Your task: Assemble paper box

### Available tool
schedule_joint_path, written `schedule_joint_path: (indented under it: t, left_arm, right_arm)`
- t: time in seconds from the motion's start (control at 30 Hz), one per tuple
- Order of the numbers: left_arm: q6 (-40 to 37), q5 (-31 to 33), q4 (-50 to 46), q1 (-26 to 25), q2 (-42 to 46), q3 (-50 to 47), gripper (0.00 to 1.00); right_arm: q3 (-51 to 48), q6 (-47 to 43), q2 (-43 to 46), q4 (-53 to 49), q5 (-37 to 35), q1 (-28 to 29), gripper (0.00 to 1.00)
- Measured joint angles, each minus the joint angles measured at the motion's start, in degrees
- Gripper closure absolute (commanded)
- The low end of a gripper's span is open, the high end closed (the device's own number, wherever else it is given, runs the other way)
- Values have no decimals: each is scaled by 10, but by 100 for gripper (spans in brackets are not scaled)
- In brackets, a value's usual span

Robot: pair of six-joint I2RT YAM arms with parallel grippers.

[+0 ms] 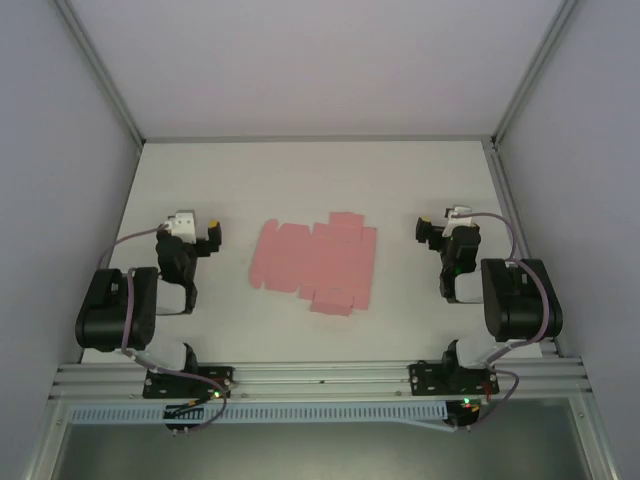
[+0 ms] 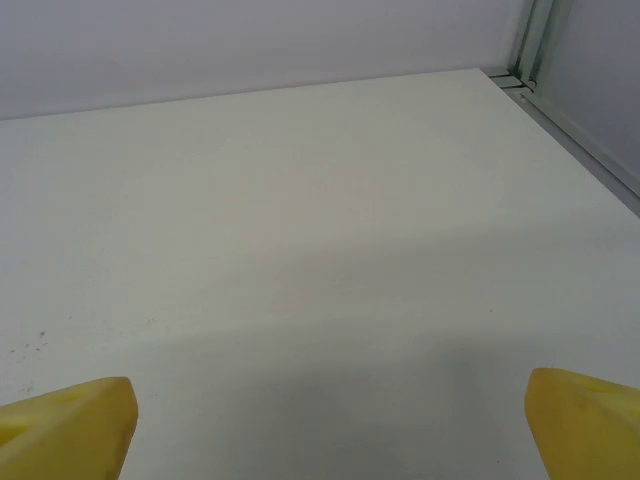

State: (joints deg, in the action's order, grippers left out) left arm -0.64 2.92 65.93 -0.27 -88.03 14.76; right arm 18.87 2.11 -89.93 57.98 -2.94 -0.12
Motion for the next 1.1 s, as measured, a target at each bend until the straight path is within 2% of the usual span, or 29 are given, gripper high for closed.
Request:
schedule_joint_path:
  t: [0.67, 0.8, 0.93, 1.03, 1.1]
  left_arm:
    - [0, 0, -10, 0, 0, 3, 0]
    - [0, 12, -70, 0, 24, 30, 0]
    - [4, 15, -133, 0, 85, 49, 0]
    - [24, 11, -211, -3, 140, 69, 0]
    - [44, 10, -269, -16, 174, 88, 0]
  right_arm:
    - [1, 0, 1, -6, 2, 0, 0]
    - [14, -1, 34, -61, 4, 0, 0]
    - [28, -1, 88, -113, -1, 4, 1]
    - [62, 5, 139, -206, -23, 22, 2]
    - [103, 18, 172, -287, -39, 48, 7]
